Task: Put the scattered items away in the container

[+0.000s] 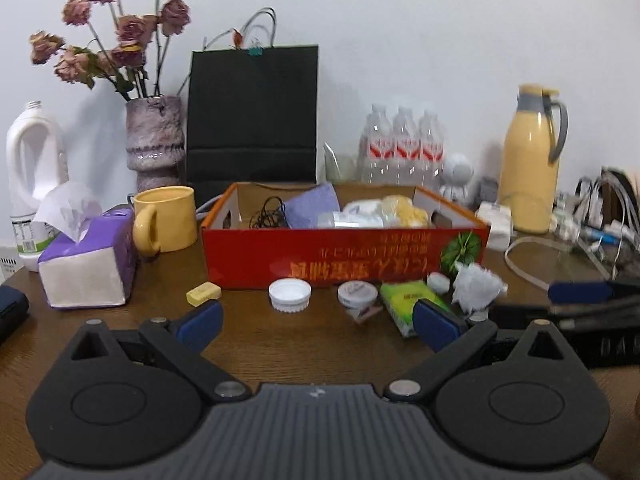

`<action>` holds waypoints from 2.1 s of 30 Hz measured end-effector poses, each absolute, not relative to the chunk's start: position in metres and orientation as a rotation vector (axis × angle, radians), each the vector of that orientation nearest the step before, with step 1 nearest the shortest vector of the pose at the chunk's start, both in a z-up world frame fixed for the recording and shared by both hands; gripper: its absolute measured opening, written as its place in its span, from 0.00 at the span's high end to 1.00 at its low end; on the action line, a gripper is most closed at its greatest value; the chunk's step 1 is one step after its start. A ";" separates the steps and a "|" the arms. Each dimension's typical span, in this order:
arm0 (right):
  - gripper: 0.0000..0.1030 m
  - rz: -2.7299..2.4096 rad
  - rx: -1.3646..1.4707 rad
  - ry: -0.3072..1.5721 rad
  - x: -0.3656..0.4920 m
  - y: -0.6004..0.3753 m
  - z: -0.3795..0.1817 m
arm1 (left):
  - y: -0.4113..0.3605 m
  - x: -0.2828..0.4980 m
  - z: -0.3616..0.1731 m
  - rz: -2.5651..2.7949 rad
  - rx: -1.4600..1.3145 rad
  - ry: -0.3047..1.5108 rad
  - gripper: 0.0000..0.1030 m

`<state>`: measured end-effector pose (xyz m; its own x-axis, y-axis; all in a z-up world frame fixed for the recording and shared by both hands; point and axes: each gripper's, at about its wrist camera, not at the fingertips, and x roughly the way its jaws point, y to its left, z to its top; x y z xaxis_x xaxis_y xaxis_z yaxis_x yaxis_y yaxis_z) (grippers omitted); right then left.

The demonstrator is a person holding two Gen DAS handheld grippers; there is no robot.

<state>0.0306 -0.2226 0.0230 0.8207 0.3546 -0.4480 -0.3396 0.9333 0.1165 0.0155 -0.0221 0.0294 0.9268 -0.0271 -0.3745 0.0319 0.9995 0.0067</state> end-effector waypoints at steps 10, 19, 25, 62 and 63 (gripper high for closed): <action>0.25 0.332 0.015 0.628 0.070 -0.230 0.003 | -0.048 0.087 0.016 -0.171 0.098 0.516 0.36; 0.31 0.343 -0.017 0.653 0.084 -0.221 -0.001 | -0.038 0.122 -0.002 -0.179 0.002 0.658 0.88; 0.44 0.324 -0.045 0.653 0.097 -0.212 -0.005 | -0.035 0.119 0.000 -0.196 -0.016 0.639 0.93; 0.94 0.274 0.024 0.471 0.026 -0.235 0.047 | -0.011 0.035 0.069 -0.178 -0.120 0.427 0.95; 0.94 0.277 0.043 0.458 0.024 -0.238 0.050 | -0.011 0.033 0.072 -0.180 -0.122 0.419 0.95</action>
